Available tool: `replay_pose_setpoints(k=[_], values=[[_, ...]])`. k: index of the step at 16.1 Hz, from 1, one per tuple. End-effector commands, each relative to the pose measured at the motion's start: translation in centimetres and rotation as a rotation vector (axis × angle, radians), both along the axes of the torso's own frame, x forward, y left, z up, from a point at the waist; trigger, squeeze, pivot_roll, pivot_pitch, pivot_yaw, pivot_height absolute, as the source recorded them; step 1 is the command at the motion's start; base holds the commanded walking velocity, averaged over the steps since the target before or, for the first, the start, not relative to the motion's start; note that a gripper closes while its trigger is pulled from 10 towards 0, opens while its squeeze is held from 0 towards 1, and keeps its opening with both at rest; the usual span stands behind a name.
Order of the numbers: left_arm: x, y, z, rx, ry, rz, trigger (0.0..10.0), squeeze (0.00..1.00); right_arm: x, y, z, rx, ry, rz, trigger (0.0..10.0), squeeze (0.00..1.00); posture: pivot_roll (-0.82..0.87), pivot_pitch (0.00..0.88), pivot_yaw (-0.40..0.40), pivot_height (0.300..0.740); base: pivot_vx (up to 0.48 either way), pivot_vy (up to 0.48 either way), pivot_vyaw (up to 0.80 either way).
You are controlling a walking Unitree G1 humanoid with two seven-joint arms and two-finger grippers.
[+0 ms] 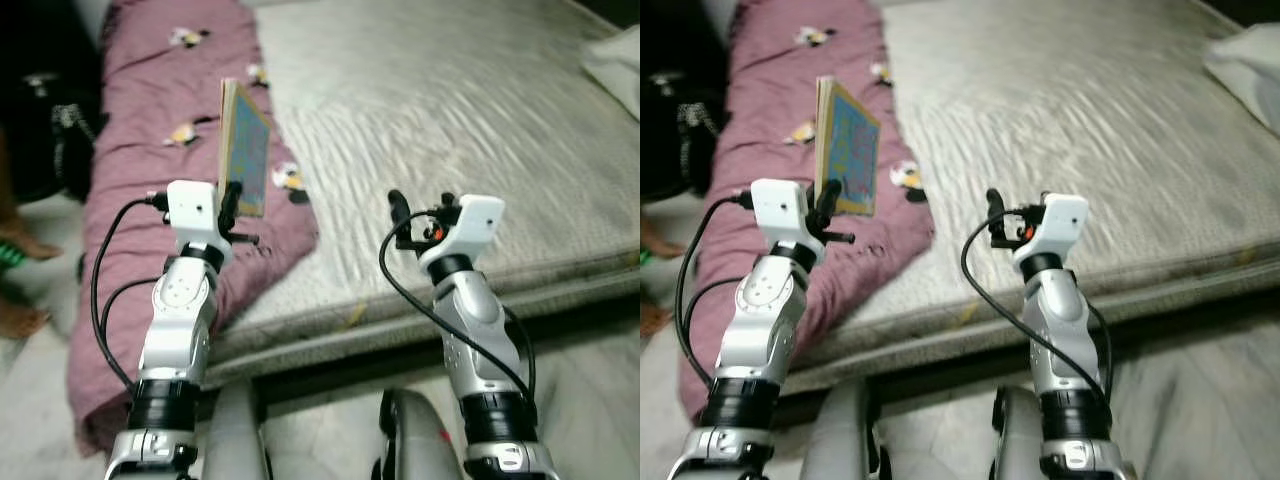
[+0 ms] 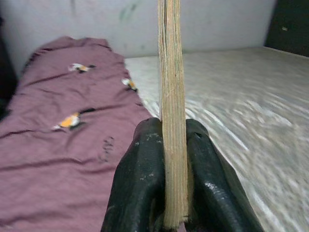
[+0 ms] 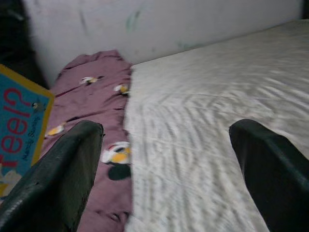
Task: Clean up the room
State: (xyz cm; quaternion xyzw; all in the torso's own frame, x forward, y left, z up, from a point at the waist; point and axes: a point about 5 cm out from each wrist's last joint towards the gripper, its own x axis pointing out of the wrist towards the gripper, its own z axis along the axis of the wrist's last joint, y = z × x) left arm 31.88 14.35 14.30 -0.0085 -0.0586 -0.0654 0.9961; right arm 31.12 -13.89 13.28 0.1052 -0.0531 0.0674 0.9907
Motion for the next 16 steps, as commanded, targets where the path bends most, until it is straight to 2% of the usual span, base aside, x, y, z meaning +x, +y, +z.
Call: replay_pose_setpoints(k=[1,4,6,7,8,10,11,16], values=[[0.5,-0.1,1.6,0.012,-0.073,0.009,10.0,0.00,0.4,0.3,0.7,-0.013,-0.017,0.018,10.0,0.00,-0.01,0.000,0.021,0.701,0.000,0.000,0.00],[0.3,-0.4,1.2,-0.020,-0.049,0.021,10.0,0.00,0.5,-0.4,0.8,-0.020,-0.018,0.005,10.0,0.00,-0.01,0.000,0.019,0.739,0.000,0.000,0.00],[0.0,-0.6,0.4,0.002,-0.024,-0.007,10.0,0.00,0.5,-0.5,0.8,-0.024,-0.016,0.003,10.0,0.00,-0.01,0.000,0.017,0.740,0.000,0.000,0.00],[-0.2,-0.6,-0.2,0.051,-0.014,-0.010,10.0,0.00,0.5,-0.6,0.8,-0.024,-0.016,0.000,10.0,0.00,-0.01,0.000,0.018,0.740,0.000,0.000,0.00],[-0.4,-0.2,-0.9,0.017,0.022,-0.008,10.0,0.00,0.4,-0.7,0.8,-0.031,-0.018,-0.008,10.0,0.00,-0.02,0.000,0.018,0.740,0.000,0.000,0.00],[-0.3,0.3,-1.0,0.020,0.030,0.025,10.0,0.00,0.1,-1.0,0.5,-0.041,-0.009,-0.027,10.0,0.00,-0.02,0.000,0.016,0.740,0.000,0.000,0.00],[-0.1,0.3,-1.3,0.034,0.067,0.035,10.0,0.00,-0.3,-1.4,0.0,-0.049,0.006,-0.043,10.0,0.00,-0.01,0.000,0.015,0.740,0.000,0.000,0.00],[-0.4,0.1,-1.1,0.054,0.044,0.041,10.0,0.00,-0.7,-2.0,-0.6,-0.057,0.022,-0.090,10.0,0.00,-0.02,0.000,0.023,0.740,0.000,0.000,0.00]])
